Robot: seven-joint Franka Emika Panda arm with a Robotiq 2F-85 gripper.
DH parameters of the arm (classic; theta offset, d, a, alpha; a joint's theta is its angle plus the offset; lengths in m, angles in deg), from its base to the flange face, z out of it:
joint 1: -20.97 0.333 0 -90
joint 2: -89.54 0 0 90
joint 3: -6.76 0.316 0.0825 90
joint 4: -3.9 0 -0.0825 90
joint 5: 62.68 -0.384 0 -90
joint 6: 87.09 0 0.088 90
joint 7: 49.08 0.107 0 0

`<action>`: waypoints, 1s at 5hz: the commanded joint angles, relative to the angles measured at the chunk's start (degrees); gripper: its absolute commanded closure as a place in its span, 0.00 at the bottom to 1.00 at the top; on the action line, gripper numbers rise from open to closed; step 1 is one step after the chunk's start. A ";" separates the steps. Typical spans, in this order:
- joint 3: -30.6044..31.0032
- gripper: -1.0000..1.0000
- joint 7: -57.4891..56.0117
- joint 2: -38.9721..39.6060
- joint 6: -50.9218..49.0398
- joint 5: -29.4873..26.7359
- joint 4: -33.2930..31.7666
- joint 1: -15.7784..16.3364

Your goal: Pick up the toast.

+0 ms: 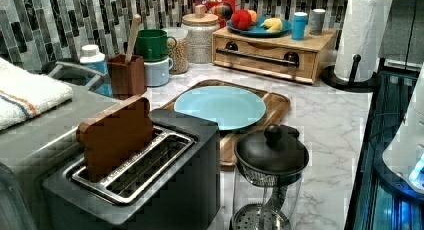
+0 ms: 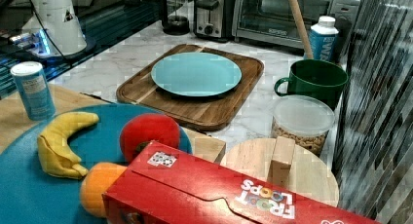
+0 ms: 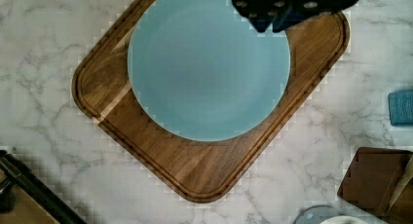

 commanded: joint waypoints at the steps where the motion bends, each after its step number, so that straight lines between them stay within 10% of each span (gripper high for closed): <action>1: 0.08 1.00 0.08 0.00 0.19 -0.08 0.00 -0.11; 5: 6.63 1.00 21.79 -5.19 1.81 0.96 -5.01 4.71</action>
